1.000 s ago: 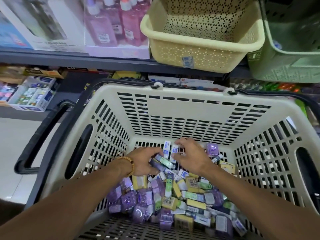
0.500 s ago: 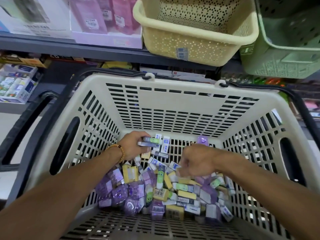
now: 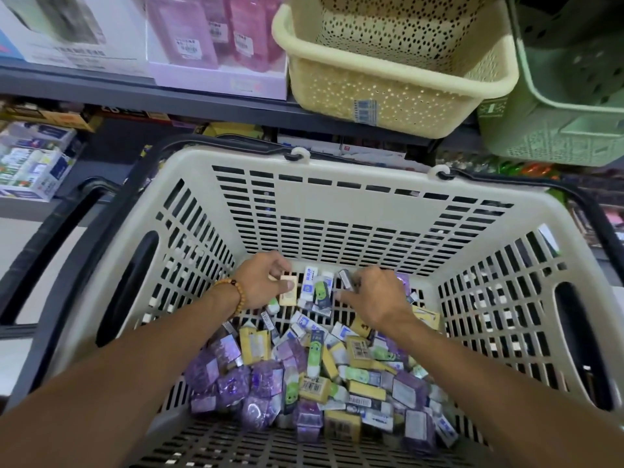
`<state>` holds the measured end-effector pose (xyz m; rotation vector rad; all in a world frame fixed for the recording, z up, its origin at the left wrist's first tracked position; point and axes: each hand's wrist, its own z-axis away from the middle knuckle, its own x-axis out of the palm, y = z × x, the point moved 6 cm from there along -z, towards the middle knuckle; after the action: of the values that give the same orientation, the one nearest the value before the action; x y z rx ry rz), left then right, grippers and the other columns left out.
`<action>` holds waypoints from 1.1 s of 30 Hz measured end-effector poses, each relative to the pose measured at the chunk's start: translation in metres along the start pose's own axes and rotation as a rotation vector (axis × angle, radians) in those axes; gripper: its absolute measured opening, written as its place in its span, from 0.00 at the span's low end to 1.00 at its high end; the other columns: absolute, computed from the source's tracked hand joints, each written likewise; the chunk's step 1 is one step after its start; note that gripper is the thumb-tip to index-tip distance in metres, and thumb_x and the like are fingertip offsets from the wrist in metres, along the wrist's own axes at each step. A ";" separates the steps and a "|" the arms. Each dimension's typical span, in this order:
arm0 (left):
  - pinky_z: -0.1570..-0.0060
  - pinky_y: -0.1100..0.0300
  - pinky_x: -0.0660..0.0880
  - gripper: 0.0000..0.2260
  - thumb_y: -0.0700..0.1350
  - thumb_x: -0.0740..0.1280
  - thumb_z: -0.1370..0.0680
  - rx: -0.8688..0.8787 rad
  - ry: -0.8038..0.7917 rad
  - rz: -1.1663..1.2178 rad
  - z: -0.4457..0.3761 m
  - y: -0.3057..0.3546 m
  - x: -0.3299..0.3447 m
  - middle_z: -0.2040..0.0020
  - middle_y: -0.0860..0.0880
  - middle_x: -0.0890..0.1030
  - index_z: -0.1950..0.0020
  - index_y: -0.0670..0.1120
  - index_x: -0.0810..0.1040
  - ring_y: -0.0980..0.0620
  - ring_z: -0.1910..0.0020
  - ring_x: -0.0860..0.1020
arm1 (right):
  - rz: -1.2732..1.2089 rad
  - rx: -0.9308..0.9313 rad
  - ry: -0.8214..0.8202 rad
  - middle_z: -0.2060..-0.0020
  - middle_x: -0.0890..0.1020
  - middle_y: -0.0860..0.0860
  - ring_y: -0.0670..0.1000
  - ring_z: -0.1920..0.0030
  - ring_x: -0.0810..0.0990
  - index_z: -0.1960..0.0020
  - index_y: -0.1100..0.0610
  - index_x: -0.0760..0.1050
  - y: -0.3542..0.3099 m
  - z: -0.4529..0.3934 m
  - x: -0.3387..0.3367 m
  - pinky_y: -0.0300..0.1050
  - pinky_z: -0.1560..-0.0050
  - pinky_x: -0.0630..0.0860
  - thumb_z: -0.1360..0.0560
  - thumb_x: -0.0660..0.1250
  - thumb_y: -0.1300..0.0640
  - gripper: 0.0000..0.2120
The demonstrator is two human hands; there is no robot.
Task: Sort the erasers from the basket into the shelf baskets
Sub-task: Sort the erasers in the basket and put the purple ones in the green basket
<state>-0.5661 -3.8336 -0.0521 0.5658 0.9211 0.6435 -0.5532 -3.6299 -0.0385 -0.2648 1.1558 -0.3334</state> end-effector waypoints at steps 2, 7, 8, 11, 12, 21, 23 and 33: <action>0.43 0.56 0.76 0.10 0.40 0.70 0.24 -0.033 0.044 0.023 -0.003 -0.004 -0.007 0.45 0.45 0.77 0.44 0.44 0.77 0.48 0.46 0.77 | -0.029 0.065 -0.015 0.62 0.80 0.53 0.54 0.60 0.79 0.52 0.57 0.74 0.009 0.000 0.003 0.48 0.58 0.78 0.28 0.74 0.46 0.17; 0.47 0.62 0.74 0.18 0.43 0.74 0.28 -0.058 0.051 0.070 -0.004 -0.007 -0.004 0.44 0.50 0.76 0.40 0.46 0.75 0.52 0.45 0.76 | -0.274 0.033 -0.160 0.58 0.83 0.50 0.50 0.54 0.81 0.34 0.52 0.68 0.012 -0.003 0.014 0.49 0.49 0.79 0.26 0.72 0.50 0.24; 0.47 0.61 0.75 0.20 0.43 0.75 0.29 -0.063 0.032 0.079 -0.003 -0.006 -0.001 0.43 0.52 0.75 0.39 0.47 0.74 0.53 0.46 0.76 | -0.280 0.018 -0.155 0.57 0.83 0.49 0.49 0.53 0.81 0.33 0.52 0.68 0.013 -0.002 0.013 0.49 0.48 0.79 0.25 0.72 0.52 0.24; 0.52 0.59 0.81 0.28 0.35 0.77 0.33 -0.045 -0.021 0.066 0.001 -0.004 0.001 0.43 0.54 0.73 0.37 0.49 0.72 0.53 0.50 0.78 | -0.074 -0.140 -0.033 0.46 0.78 0.48 0.49 0.49 0.78 0.34 0.50 0.70 0.002 0.001 0.009 0.47 0.45 0.76 0.25 0.70 0.47 0.22; 0.51 0.58 0.81 0.30 0.33 0.77 0.34 -0.027 -0.022 0.039 0.002 -0.003 0.000 0.43 0.53 0.73 0.37 0.50 0.72 0.53 0.49 0.78 | 0.008 -0.213 -0.009 0.43 0.75 0.49 0.51 0.45 0.77 0.32 0.49 0.69 -0.006 0.003 0.010 0.48 0.45 0.74 0.25 0.69 0.44 0.24; 0.38 0.58 0.72 0.16 0.41 0.77 0.31 0.035 0.088 -0.084 0.002 -0.007 -0.006 0.42 0.50 0.75 0.46 0.51 0.78 0.52 0.42 0.74 | 0.202 -0.370 -0.002 0.40 0.68 0.51 0.55 0.39 0.71 0.28 0.44 0.60 -0.030 0.000 0.024 0.50 0.43 0.70 0.27 0.63 0.33 0.33; 0.50 0.65 0.76 0.13 0.39 0.75 0.30 0.031 0.060 -0.065 -0.001 -0.009 -0.006 0.45 0.50 0.77 0.50 0.51 0.79 0.53 0.50 0.78 | 0.202 -0.376 0.016 0.40 0.69 0.51 0.55 0.39 0.71 0.28 0.46 0.61 -0.035 0.000 0.026 0.52 0.40 0.68 0.26 0.61 0.32 0.32; 0.61 0.58 0.81 0.09 0.39 0.70 0.25 -0.129 -0.009 0.150 -0.007 -0.022 -0.005 0.48 0.50 0.79 0.52 0.52 0.73 0.50 0.55 0.82 | -0.243 -0.211 -0.107 0.54 0.71 0.42 0.45 0.57 0.75 0.34 0.52 0.67 -0.028 0.001 0.023 0.40 0.53 0.74 0.32 0.77 0.55 0.30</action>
<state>-0.5685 -3.8505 -0.0680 0.5254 0.8273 0.8288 -0.5472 -3.6641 -0.0467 -0.6051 1.0550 -0.4057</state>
